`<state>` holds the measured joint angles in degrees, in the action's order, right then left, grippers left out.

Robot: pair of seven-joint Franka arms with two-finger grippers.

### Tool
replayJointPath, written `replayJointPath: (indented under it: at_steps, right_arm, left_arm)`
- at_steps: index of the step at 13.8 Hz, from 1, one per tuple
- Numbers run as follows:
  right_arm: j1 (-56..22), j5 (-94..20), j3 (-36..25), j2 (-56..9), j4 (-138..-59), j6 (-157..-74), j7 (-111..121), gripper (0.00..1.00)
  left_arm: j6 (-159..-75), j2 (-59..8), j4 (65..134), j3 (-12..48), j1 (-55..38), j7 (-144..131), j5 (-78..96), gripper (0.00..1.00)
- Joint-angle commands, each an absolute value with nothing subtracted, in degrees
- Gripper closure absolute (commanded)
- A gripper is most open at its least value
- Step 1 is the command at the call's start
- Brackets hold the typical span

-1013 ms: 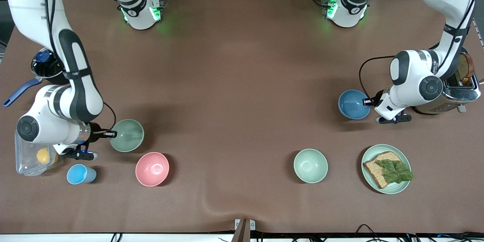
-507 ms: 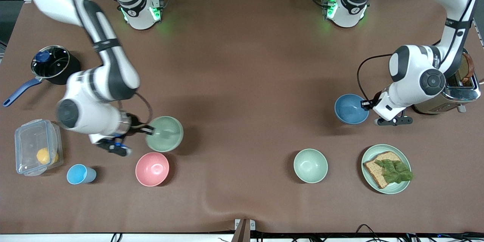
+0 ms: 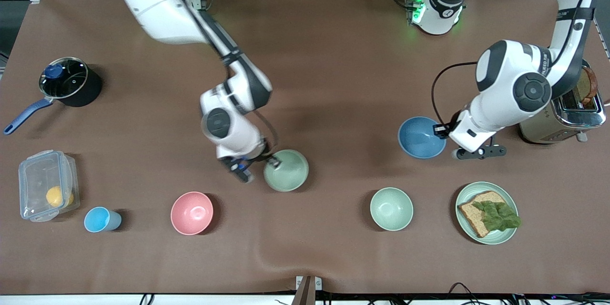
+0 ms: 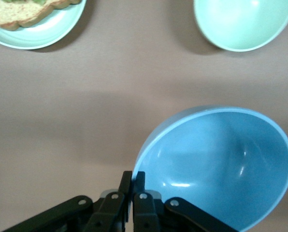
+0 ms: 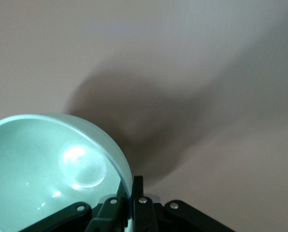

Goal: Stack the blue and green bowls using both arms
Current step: 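Slide the blue bowl with the left gripper while the right gripper slides the green bowl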

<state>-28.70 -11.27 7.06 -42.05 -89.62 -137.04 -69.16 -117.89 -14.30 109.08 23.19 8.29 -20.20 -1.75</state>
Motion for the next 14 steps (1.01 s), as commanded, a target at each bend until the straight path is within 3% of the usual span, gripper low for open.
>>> replayJointPath:
  at_steps: [1,9,10,11,12,13,14]
  right_arm:
    - [-28.83,-11.51,10.45,-41.66,-90.26,-136.06,-78.37,1.0]
    - [-20.84,-10.11,14.06,-32.61,-102.47,-133.59,-76.64,1.0]
    - [-21.0,-9.76,14.15,-32.61,-102.92,-133.59,-76.81,0.96]
    - [-21.18,-9.76,14.15,-32.61,-102.83,-133.68,-77.16,0.64]
    - [-21.36,-9.76,14.15,-32.69,-102.83,-133.86,-77.52,0.16]
    - [-21.53,-9.76,14.15,-32.7,-102.57,-134.03,-78.56,0.0]
    - [-21.53,-9.67,14.24,-32.61,-102.39,-134.03,-79.88,0.0]
  left_arm:
    - [-116.28,-16.08,105.82,25.39,7.13,-24.94,-0.53,1.0]
    - [-116.28,-22.14,100.29,25.49,-1.31,-38.13,0.62,1.0]
    - [-116.37,-22.41,100.2,25.49,-1.93,-39.01,0.53,1.0]
    - [-116.37,-22.41,100.11,25.49,-2.19,-39.11,0.53,1.0]
    - [-116.37,-22.41,100.11,25.4,-2.28,-39.11,0.53,1.0]
    - [-116.28,-22.41,100.19,25.4,-2.2,-39.11,0.53,1.0]
    - [-116.28,-22.41,100.28,25.4,-2.2,-39.02,0.53,1.0]
